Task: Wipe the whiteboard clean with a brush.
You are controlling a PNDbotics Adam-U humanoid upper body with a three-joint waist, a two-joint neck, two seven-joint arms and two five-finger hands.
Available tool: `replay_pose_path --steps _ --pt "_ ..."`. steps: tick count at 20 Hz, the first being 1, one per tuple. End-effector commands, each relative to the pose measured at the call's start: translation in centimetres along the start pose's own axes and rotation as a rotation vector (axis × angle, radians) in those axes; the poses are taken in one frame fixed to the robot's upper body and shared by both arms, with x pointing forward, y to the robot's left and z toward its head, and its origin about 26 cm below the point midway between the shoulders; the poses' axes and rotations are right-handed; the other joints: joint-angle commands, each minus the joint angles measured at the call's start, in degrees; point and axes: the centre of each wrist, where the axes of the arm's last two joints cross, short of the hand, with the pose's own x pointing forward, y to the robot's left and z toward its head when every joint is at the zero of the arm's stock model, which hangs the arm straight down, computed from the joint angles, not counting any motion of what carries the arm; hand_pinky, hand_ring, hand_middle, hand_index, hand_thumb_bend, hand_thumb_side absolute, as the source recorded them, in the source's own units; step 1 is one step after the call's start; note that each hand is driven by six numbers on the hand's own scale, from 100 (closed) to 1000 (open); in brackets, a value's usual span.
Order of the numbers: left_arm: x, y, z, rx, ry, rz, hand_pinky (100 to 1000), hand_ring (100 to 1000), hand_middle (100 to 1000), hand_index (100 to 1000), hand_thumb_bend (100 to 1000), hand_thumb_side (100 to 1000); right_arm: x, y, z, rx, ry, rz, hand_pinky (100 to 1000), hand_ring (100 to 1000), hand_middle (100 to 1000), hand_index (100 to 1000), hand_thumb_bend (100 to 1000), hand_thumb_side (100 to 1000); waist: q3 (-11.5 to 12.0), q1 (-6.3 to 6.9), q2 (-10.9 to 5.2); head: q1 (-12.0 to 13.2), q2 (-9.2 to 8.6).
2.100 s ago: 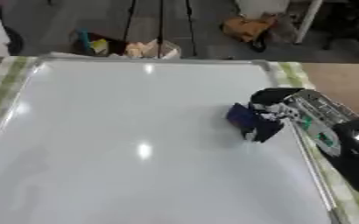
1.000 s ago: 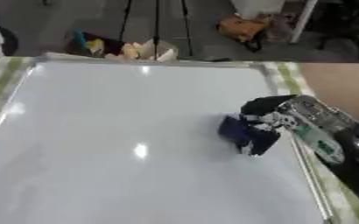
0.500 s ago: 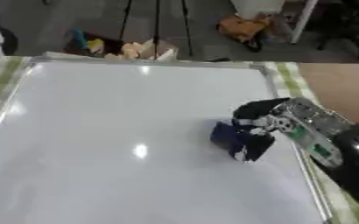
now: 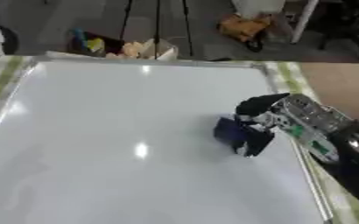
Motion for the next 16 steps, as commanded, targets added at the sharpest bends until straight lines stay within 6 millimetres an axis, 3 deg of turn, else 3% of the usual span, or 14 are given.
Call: replay_pose_path --steps 1,9,16 --pt "0.6 -0.1 -0.6 -0.009 -0.034 0.006 417 821 695 631 100 920 -1.7 -0.4 0.1 0.007 0.069 -0.009 760 752 418 301 100 480 0.1 0.11 -1.04 -0.2 -0.43" --pt "0.6 -0.1 -0.5 -0.01 -0.033 0.004 416 822 697 629 100 920 -3.5 -0.2 -0.7 -0.015 0.158 -0.083 758 750 415 299 100 485 -0.2 0.4 -0.71 -0.2 -0.64" --pt "0.6 -0.1 -0.5 -0.009 -0.031 0.004 416 822 698 629 100 921 -3.9 -0.1 -0.9 -0.021 0.187 -0.096 758 750 415 297 100 484 -0.4 0.53 -0.77 -0.2 -0.59"
